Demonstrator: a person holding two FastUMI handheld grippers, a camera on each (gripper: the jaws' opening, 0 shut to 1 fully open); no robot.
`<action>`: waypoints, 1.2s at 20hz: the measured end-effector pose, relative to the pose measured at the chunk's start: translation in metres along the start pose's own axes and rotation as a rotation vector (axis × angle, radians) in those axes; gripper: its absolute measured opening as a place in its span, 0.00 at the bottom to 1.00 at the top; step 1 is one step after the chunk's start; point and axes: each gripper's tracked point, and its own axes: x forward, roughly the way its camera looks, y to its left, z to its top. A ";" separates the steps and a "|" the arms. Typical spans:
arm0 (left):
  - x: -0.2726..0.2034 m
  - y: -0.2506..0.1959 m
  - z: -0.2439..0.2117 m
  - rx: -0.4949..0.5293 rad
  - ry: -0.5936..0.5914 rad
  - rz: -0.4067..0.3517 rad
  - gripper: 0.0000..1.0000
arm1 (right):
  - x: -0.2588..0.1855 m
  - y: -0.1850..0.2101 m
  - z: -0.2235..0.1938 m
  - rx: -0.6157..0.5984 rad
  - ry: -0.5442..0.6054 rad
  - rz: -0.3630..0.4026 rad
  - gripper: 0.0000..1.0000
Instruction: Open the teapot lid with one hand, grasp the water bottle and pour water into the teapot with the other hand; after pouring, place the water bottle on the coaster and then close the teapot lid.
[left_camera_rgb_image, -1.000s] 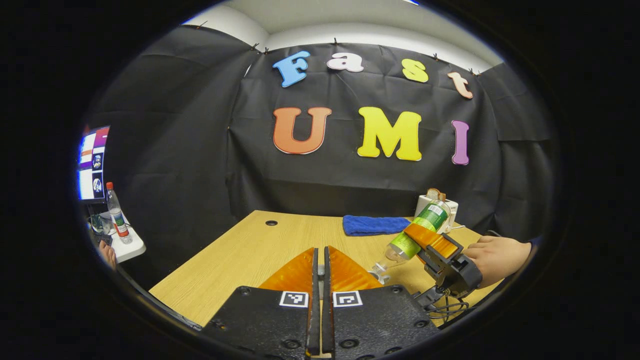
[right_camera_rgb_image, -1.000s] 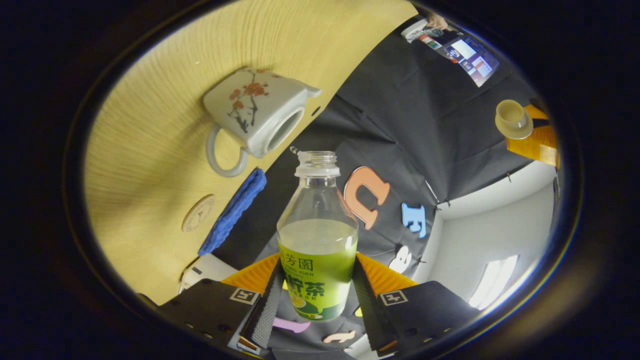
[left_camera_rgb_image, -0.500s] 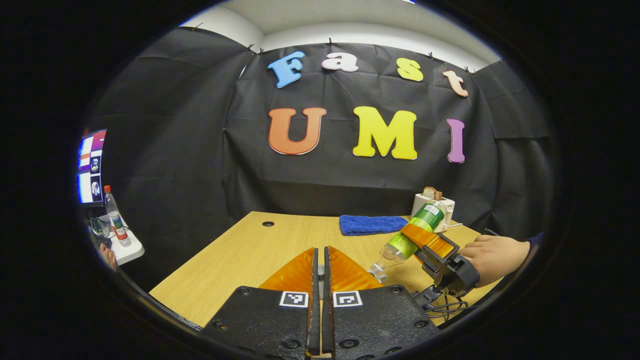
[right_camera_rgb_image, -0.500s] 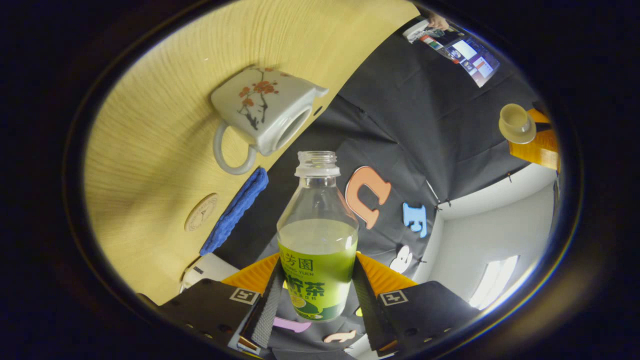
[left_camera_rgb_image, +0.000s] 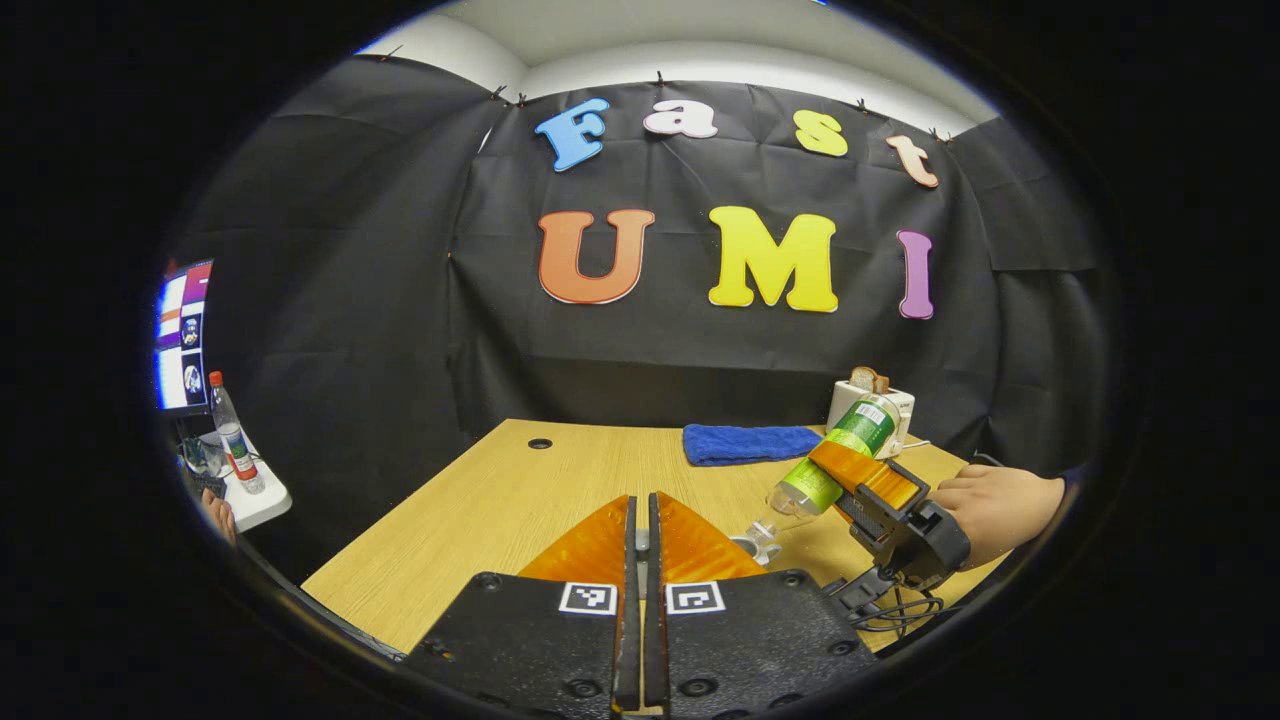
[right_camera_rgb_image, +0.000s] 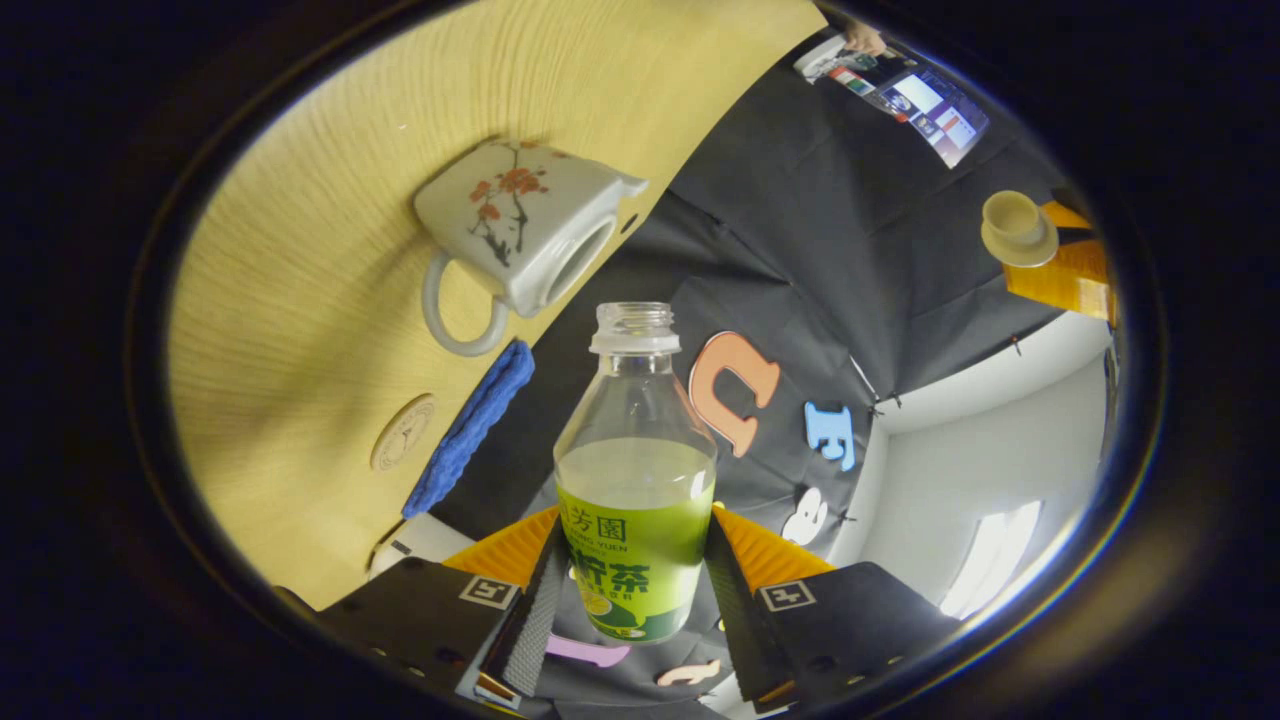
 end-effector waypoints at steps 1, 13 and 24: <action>0.000 0.000 0.000 0.000 0.000 0.000 0.04 | 0.000 -0.001 0.000 0.018 -0.001 -0.002 0.72; -0.011 -0.002 0.020 -0.018 -0.053 0.012 0.04 | 0.012 0.023 -0.016 0.644 0.031 0.094 0.72; -0.015 -0.012 0.029 -0.002 -0.083 0.005 0.04 | 0.030 0.033 -0.056 1.316 0.174 0.183 0.72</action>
